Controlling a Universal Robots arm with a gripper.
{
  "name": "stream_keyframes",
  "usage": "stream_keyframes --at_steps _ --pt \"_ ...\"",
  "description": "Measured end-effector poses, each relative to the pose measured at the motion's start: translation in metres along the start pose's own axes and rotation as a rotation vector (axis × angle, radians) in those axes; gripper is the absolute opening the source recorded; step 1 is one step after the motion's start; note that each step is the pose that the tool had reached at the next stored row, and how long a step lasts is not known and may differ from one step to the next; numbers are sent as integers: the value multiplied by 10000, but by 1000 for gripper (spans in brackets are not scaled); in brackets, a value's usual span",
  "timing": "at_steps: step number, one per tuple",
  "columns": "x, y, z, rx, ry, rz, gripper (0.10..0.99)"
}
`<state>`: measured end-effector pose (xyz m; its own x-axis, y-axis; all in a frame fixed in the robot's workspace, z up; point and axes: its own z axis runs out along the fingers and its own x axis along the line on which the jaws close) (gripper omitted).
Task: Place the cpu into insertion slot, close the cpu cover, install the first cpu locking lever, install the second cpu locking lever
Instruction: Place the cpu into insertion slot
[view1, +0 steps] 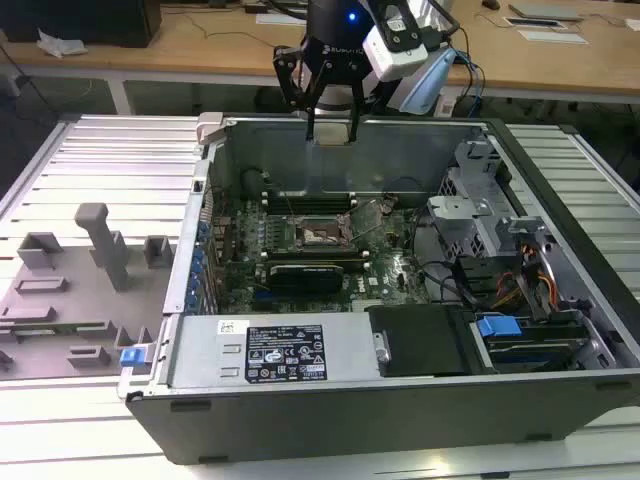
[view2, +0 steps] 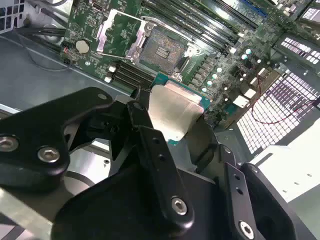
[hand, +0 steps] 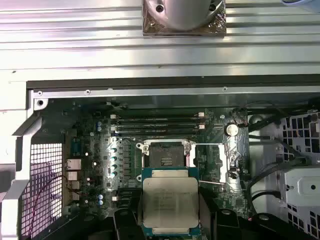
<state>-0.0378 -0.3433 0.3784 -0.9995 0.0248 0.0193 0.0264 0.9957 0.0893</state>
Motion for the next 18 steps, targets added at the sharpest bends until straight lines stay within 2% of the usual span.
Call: stream_keyframes --at_steps 8,11,18 --pt "0 -3 0 2 1 0 537" --pt "-1 -6 36 1 0 0 537" --pt "-3 -19 173 1 1 0 537"
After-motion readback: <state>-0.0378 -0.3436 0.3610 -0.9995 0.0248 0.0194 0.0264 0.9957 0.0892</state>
